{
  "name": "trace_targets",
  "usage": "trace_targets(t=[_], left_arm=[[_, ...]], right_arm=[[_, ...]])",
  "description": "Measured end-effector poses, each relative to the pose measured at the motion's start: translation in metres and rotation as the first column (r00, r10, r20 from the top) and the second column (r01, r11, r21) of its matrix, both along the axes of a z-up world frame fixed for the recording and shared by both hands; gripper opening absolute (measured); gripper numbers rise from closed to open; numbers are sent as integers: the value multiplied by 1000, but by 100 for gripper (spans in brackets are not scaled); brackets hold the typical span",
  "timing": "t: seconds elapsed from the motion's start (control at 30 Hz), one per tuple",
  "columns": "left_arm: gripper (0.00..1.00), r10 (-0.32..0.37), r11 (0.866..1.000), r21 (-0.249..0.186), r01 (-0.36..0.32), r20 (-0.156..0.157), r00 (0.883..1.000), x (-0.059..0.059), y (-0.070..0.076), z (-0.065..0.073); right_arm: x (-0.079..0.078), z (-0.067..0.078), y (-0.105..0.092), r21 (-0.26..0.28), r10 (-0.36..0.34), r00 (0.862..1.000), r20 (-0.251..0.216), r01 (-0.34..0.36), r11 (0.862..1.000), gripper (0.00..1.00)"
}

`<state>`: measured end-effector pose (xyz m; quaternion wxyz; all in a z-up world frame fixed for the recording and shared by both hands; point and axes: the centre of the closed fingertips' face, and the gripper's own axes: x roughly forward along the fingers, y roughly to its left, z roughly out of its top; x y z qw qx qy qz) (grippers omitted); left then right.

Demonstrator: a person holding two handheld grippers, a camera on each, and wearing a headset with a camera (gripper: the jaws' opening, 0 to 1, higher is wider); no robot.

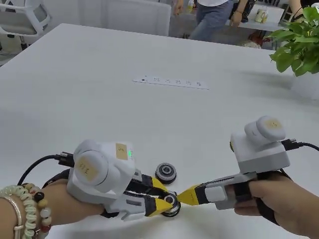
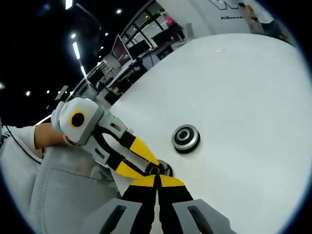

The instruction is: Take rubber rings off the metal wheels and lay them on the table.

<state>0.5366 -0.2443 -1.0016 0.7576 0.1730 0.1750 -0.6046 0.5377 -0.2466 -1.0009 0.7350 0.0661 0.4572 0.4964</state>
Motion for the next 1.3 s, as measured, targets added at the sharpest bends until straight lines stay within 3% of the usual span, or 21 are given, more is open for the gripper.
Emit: trace_targets(t=[0.67, 0.7, 0.73, 0.83, 0.9, 0.97, 1.3], left_arm=[[13, 5, 1000, 3, -5, -4, 1000, 0, 0, 0], [13, 5, 1000, 3, -5, -4, 1000, 0, 0, 0], [13, 5, 1000, 3, -5, -4, 1000, 0, 0, 0], [13, 7, 1000, 2, -7, -4, 1000, 0, 0, 0], [13, 6, 1000, 2, -6, -4, 1000, 0, 0, 0], [13, 6, 1000, 3, -6, -3, 1000, 0, 0, -1], [14, 6, 1000, 11, -6, 1, 1000, -1, 1, 0]], right_arm=[[-2, 5, 6, 27, 14, 1000, 1, -14, 1000, 0], [-2, 8, 9, 52, 9, 1000, -1, -9, 999, 0], [-2, 19, 16, 122, -1, 1000, -20, 4, 993, 0], [4, 14, 10, 56, 4, 1000, 29, -5, 998, 0], [2, 11, 10, 61, -4, 1000, 8, 3, 998, 0], [3, 7, 5, 33, -11, 1000, 14, 10, 999, 0], [3, 0, 0, -2, -23, 1000, 4, 23, 1000, 0]])
